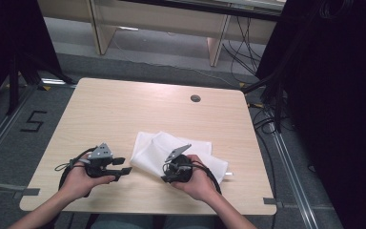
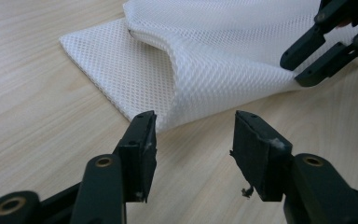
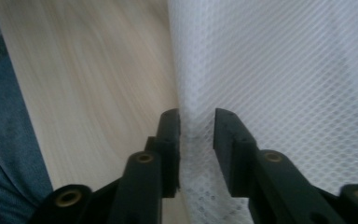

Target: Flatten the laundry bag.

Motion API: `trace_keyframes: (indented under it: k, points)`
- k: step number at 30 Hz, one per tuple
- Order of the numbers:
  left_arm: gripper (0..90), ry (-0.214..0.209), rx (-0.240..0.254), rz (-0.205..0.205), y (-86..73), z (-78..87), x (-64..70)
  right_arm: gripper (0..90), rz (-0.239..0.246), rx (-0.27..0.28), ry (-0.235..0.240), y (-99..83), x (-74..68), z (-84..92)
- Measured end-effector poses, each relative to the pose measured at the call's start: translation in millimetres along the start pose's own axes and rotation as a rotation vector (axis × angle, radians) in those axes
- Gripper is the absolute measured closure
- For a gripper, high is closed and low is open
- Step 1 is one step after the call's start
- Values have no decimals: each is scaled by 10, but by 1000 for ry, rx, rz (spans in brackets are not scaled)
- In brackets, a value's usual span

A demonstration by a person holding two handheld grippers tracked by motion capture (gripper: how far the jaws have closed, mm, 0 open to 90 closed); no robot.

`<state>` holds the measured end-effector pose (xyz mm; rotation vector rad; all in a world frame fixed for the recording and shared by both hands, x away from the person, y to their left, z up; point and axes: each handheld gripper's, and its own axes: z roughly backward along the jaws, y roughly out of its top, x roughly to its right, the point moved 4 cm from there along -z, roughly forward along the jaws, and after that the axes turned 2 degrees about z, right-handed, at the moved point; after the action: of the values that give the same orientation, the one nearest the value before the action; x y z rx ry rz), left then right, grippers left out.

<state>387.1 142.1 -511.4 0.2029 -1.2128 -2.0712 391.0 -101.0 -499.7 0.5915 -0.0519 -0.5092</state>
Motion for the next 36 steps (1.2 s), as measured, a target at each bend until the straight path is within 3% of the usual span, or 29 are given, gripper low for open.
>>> trace_keyframes:
  k: [2,3,5,6,7,8,9,11,12,15,16,17,19,20,22,23,24,25,27,31,34,36]
  points:
    - [525,-13,-5,7,0,-2,16,657,7,33,-25,43,53,110]
    - [561,-16,-1,8,1,-8,34,630,-57,52,-73,62,144,265]
    - [573,-17,2,8,14,-15,64,624,-58,74,-96,66,214,300]
    - [587,-13,3,4,24,-17,85,614,-90,85,-111,61,284,355]
    - [600,-26,7,-5,42,-26,115,605,-139,75,-140,47,359,417]
    - [616,-37,0,-5,52,-27,137,595,-141,73,-163,20,500,471]
    - [628,-44,5,-19,67,-40,167,593,-167,83,-181,4,565,474]
    - [666,-60,-2,-28,94,-77,244,572,-229,46,-204,-66,729,509]
    - [682,-75,-31,-62,108,-99,278,566,-234,34,-214,-107,828,501]
    - [733,-97,-44,-101,120,-192,376,536,-259,2,-258,-238,1101,438]
    - [733,-105,-54,-126,122,-223,393,536,-259,2,-258,-238,1101,438]
    - [742,-110,-73,-121,114,-259,415,527,-282,-16,-249,-259,1127,427]
    - [758,-114,-103,-142,114,-298,405,510,-281,-26,-249,-290,1212,381]
    - [759,-115,-116,-113,104,-325,412,504,-285,-35,-249,-296,1226,366]
    - [760,-124,-147,-117,115,-366,384,503,-313,-59,-247,-307,1238,319]
    - [762,-121,-151,-95,122,-387,386,503,-274,-57,-256,-309,1275,293]
    - [764,-120,-155,-115,143,-409,368,503,-297,-82,-252,-309,1257,278]
    - [766,-120,-159,-100,159,-441,374,506,-269,-77,-253,-307,1283,250]
    - [766,-127,-161,-114,189,-494,378,524,-278,-96,-246,-304,1277,208]
    - [759,-140,-186,-128,201,-621,437,590,-250,-119,-240,-308,1298,120]
    - [753,-139,-202,-146,186,-664,466,695,-241,-131,-231,-288,1278,117]
    - [754,-147,-203,-133,169,-667,484,763,-223,-131,-217,-277,1262,107]
